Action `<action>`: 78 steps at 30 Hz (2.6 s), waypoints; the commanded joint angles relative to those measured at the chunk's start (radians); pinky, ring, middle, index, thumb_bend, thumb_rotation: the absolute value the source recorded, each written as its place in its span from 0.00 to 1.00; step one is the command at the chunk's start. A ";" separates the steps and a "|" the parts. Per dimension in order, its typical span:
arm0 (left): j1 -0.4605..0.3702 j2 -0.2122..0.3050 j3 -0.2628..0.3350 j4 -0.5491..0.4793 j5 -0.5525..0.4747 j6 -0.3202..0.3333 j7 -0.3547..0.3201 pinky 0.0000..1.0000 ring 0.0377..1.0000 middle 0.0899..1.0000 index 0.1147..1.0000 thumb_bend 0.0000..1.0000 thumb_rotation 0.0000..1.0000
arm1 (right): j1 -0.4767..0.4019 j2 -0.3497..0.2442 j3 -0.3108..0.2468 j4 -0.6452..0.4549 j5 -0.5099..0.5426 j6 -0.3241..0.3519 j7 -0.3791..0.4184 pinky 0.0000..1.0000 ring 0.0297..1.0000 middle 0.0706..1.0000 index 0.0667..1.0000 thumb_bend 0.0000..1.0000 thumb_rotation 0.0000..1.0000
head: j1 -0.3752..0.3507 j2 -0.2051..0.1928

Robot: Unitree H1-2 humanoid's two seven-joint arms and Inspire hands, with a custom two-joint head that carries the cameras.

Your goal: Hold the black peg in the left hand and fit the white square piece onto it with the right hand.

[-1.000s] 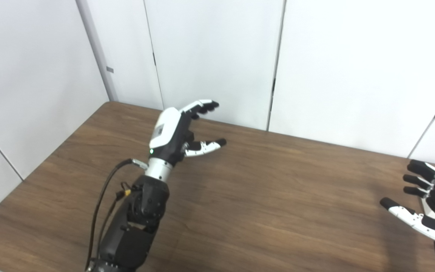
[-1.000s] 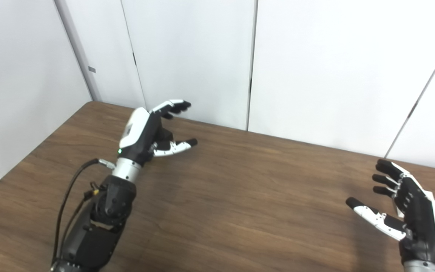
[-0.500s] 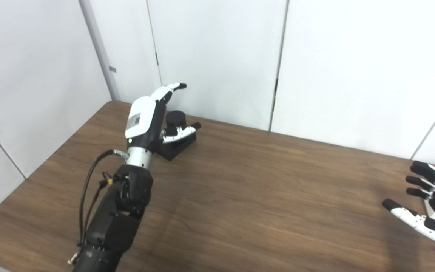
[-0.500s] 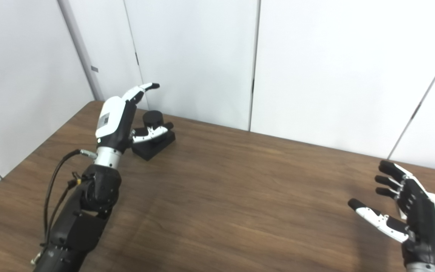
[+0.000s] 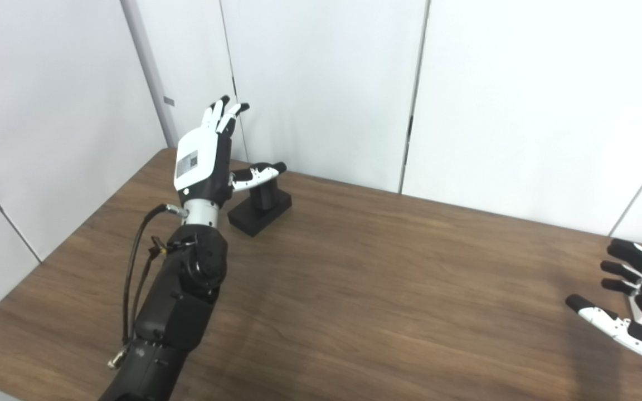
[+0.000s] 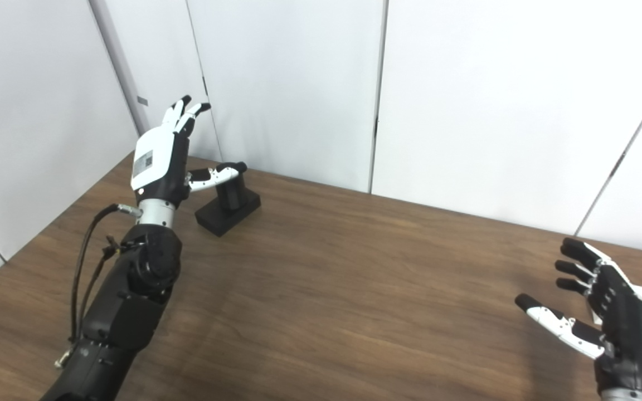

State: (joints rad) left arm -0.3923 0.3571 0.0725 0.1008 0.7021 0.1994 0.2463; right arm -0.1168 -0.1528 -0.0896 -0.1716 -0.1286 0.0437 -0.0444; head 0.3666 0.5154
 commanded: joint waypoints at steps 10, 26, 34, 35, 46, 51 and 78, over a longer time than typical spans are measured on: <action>-0.074 0.033 -0.052 0.050 0.034 0.167 -0.030 0.97 1.00 1.00 0.86 1.00 0.56 | -0.024 0.001 -0.003 -0.049 -0.003 -0.001 -0.004 0.64 0.73 0.77 0.73 0.61 0.00 | 0.003 0.002; -0.133 0.087 -0.111 0.198 0.082 0.269 -0.051 0.94 1.00 1.00 0.89 1.00 0.67 | -0.022 0.001 -0.003 -0.059 -0.011 -0.002 -0.005 0.64 0.72 0.77 0.73 0.59 0.00 | -0.004 0.008; -0.131 0.086 -0.112 0.240 0.056 0.266 -0.055 0.94 1.00 1.00 0.89 1.00 0.67 | -0.018 0.001 -0.004 -0.077 -0.017 0.025 -0.005 0.66 0.72 0.77 0.74 0.59 0.00 | -0.003 0.013; -0.130 0.087 -0.113 0.242 0.054 0.266 -0.060 0.95 1.00 1.00 0.89 1.00 0.66 | -0.018 0.000 -0.004 -0.076 -0.016 0.022 -0.005 0.66 0.73 0.77 0.74 0.59 0.00 | -0.003 0.013; -0.126 0.108 -0.148 0.258 0.018 0.265 -0.131 0.94 1.00 1.00 0.83 1.00 0.66 | -0.018 0.000 -0.004 -0.069 -0.018 0.011 -0.008 0.65 0.72 0.77 0.74 0.60 0.00 | -0.007 0.017; -0.124 0.113 -0.159 0.267 0.010 0.264 -0.137 0.94 1.00 1.00 0.82 1.00 0.65 | -0.016 0.000 -0.006 -0.070 -0.015 0.010 -0.007 0.65 0.72 0.77 0.74 0.60 0.00 | -0.009 0.017; -0.138 0.107 -0.226 0.373 0.050 0.270 -0.137 0.92 1.00 1.00 0.82 1.00 0.65 | -0.015 -0.006 -0.009 -0.077 -0.024 0.005 -0.010 0.65 0.71 0.76 0.73 0.59 0.00 | -0.012 0.027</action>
State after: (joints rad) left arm -0.4766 0.4377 -0.1547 0.4847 0.7284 0.4656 0.0941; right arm -0.1069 -0.1500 -0.0918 -0.2173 -0.1482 0.0789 -0.0459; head 0.3543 0.5415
